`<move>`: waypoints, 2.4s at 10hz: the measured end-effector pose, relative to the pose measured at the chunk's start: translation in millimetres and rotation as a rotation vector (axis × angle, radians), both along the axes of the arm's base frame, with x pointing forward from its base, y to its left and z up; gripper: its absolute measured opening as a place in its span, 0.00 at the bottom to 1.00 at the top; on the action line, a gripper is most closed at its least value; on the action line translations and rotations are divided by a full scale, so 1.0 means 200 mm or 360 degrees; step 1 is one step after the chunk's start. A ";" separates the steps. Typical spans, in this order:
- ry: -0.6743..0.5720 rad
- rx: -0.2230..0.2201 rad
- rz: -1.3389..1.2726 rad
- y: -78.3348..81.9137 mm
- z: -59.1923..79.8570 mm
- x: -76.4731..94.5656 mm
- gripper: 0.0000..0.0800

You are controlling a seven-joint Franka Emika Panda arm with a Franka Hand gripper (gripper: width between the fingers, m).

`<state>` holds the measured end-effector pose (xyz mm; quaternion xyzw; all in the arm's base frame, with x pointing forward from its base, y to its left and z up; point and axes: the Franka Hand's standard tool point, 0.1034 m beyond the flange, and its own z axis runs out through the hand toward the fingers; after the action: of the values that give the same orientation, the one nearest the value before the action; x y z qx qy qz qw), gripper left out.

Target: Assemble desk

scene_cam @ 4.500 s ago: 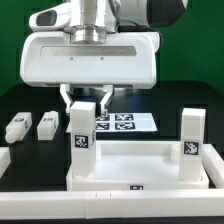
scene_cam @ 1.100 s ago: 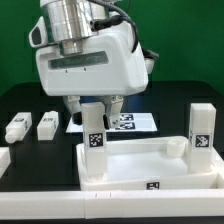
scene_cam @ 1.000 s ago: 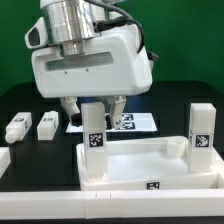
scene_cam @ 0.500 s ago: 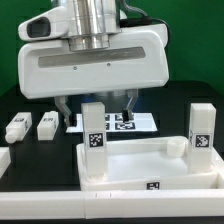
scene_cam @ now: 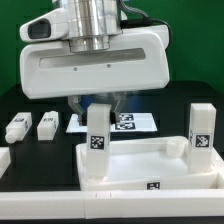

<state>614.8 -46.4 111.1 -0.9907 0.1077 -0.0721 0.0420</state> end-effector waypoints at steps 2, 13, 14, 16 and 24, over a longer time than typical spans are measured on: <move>0.0018 0.0055 -0.0359 0.00 0.01 0.02 0.36; 0.0108 0.0145 -0.0618 0.04 0.00 0.03 0.74; 0.0117 0.0130 -0.0477 0.03 0.00 0.02 0.80; 0.0097 0.0104 -0.0311 0.03 0.00 0.02 0.81; 0.0080 -0.0029 0.0264 0.03 -0.02 0.03 0.47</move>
Offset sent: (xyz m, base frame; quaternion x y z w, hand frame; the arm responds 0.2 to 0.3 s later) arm -0.0045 -0.0061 -0.0147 0.0251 -0.0053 0.3717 0.9280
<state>620.5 -39.8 107.3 -0.9980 0.0255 -0.0445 0.0360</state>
